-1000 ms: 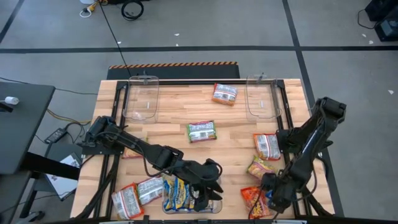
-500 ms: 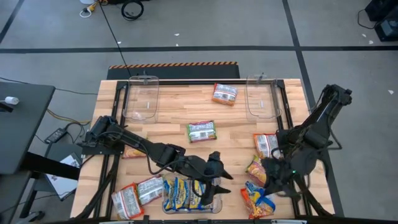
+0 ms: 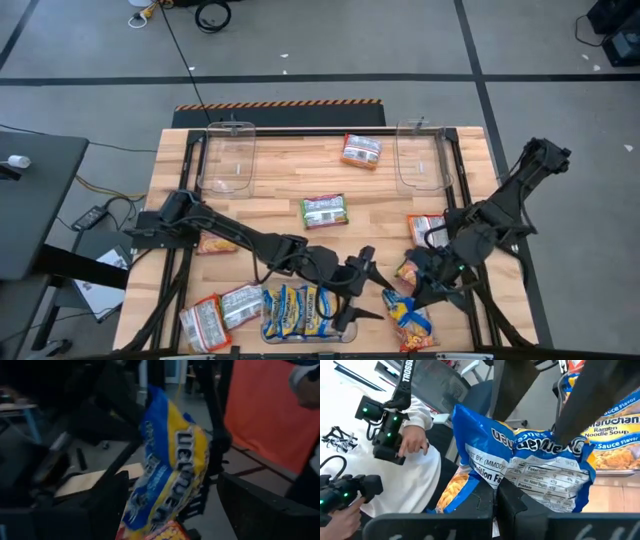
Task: Sort Maruchan noodles
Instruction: Put the blue noodle pack into the bottom transparent bin
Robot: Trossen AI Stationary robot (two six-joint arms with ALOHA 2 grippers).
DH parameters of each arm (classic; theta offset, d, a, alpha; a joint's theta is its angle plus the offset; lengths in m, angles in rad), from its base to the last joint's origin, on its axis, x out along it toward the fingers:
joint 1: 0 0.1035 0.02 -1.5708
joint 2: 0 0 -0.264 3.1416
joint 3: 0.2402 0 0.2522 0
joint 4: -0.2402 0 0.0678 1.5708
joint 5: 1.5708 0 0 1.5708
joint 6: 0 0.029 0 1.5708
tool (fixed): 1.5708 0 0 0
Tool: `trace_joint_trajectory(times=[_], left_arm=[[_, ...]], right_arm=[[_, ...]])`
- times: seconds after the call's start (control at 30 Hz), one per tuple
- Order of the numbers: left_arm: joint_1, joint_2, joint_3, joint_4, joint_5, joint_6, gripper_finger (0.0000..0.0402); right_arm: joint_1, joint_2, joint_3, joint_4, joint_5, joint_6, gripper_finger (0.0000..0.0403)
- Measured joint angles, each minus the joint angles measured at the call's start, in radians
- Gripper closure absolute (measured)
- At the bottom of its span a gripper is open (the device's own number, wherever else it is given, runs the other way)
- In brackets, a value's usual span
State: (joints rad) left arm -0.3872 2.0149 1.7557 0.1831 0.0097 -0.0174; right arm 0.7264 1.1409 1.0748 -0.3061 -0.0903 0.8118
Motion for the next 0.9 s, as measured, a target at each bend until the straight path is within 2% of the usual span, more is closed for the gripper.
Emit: trace_joint_trajectory(times=[0.23,0.5,0.73,0.9], left_arm=[[0.010,0.028,-0.001,0.040,0.131,0.011,0.0099],[0.020,0.035,0.000,0.042,0.133,0.014,0.0125],[0.021,0.031,-0.001,0.022,0.132,0.003,0.0190],[0.026,-0.008,-0.001,-0.092,0.134,-0.010,0.0237]], right_arm=[[-0.073,0.017,-0.002,0.064,-0.009,-0.002,0.0393],[-0.142,0.019,-0.003,0.099,-0.008,-0.027,0.0393],[-0.162,0.019,-0.003,0.104,-0.004,-0.020,0.0386],[-0.168,0.016,0.016,0.110,0.018,-0.004,0.0344]])
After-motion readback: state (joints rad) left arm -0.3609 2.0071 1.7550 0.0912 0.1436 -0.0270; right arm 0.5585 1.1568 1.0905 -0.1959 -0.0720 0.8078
